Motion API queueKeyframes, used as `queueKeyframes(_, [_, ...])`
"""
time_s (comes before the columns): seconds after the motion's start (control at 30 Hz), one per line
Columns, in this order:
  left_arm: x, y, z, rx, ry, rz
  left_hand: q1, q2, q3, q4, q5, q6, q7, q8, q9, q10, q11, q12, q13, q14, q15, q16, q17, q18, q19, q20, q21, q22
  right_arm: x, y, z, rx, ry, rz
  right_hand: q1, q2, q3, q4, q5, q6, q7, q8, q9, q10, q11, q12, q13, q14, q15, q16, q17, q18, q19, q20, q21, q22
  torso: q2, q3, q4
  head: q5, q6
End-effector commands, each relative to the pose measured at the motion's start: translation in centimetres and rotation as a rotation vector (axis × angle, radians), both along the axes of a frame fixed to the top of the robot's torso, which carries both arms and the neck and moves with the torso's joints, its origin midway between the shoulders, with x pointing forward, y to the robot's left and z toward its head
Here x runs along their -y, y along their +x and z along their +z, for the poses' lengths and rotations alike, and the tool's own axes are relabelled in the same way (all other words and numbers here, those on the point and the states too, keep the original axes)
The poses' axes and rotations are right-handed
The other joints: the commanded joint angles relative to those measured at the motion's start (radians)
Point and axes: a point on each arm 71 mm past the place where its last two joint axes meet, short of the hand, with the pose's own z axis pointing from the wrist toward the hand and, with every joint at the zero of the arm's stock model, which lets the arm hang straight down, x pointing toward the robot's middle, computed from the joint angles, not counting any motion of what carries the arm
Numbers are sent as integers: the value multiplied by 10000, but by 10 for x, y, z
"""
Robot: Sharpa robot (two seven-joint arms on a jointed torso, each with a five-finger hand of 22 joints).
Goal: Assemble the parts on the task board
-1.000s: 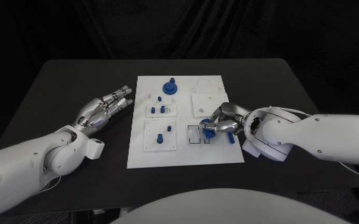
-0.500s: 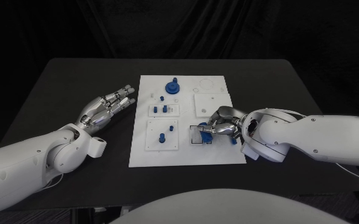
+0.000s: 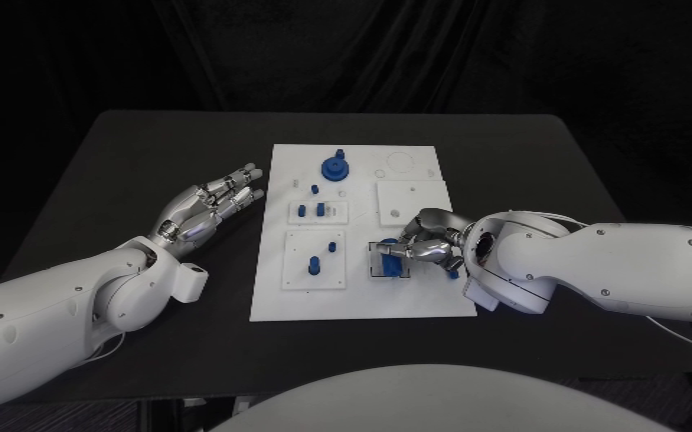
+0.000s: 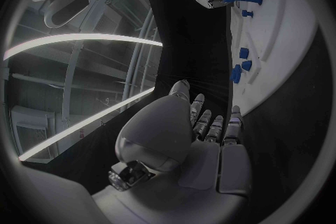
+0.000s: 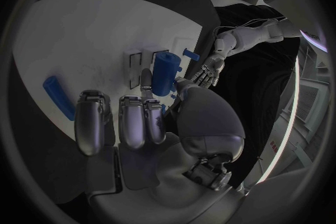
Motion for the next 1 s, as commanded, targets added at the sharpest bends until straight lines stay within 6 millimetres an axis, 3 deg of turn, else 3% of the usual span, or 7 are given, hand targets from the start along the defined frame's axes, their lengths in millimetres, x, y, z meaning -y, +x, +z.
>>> queueKeyframes(0.03, [2, -1, 4, 383, -467, -64, 78, -10, 45, -12, 63, 19, 35, -12, 0, 18, 71, -17, -4, 3, 74, -18, -11, 84, 27, 63, 34, 10, 1, -1, -3, -323, -274, 59, -152, 21, -171, 89, -298, -101, 12, -62, -30, 1062, 64, 26, 2635, 636, 62, -63, 256, 32, 435, 80, -69, 2171, 11, -2, -2, 37, 0])
queueKeyframes(0.07, [2, -1, 4, 380, -469, -70, 78, -10, 45, -12, 63, 19, 35, -12, 0, 18, 71, -17, -4, 3, 74, -18, -11, 84, 27, 63, 34, 10, 1, -1, -3, -325, -324, 87, -248, 54, -277, 180, -488, -121, 21, -75, -44, 1062, 73, 26, 2635, 631, 69, -73, 227, 40, 421, 89, -99, 2160, 14, -2, 1, 51, 0])
queueKeyframes(0.33, [2, -1, 4, 365, -470, -86, 78, -10, 45, -12, 63, 19, 35, -12, 0, 18, 71, -17, -4, 3, 74, -18, -11, 84, 27, 63, 34, 10, 1, 0, -5, -382, -512, 197, -405, 157, -433, 249, -641, -151, 31, -91, -66, 1062, 84, 26, 2635, 633, 78, -69, 236, 40, 422, 100, -104, 2160, 16, -18, 7, 89, 0])
queueKeyframes(0.67, [2, 0, 3, 351, -473, -101, 74, -7, 54, -16, 67, 37, 42, -6, 3, 20, 73, -12, -4, 9, 96, -15, -9, 90, 33, 78, 37, 7, 1, 1, -1, 159, -397, 229, -564, 229, -625, 254, -915, -181, 42, -99, -84, 1062, 94, 26, 2635, 636, 87, -64, 246, 42, 421, 109, -112, 2159, -14, -4, 14, 123, 0])
queueKeyframes(0.83, [2, 0, 3, 352, -468, -96, 74, -7, 54, -16, 67, 37, 42, -6, 3, 20, 73, -12, -4, 9, 96, -15, -9, 90, 33, 78, 37, 7, 1, 0, 6, 933, -258, 455, 19, 138, -660, -87, -681, -129, 1, 109, 13, 1062, 61, 26, 2635, 654, 65, -27, 326, 29, 450, 95, -63, 2179, -15, -1, 0, 183, 0])
queueKeyframes(1.0, [2, 0, 3, 348, -471, -104, 74, -7, 54, -16, 67, 37, 42, -6, 3, 20, 73, -12, -4, 9, 96, -15, -9, 90, 33, 78, 37, 7, -2, -2, 10, 1499, -482, 1087, 619, -31, -904, -449, -827, -190, -81, 798, 543, 1062, -34, 26, 2635, 664, -1, 7, 396, 14, 479, 37, -11, 2200, -4, 2, 0, 207, 0])
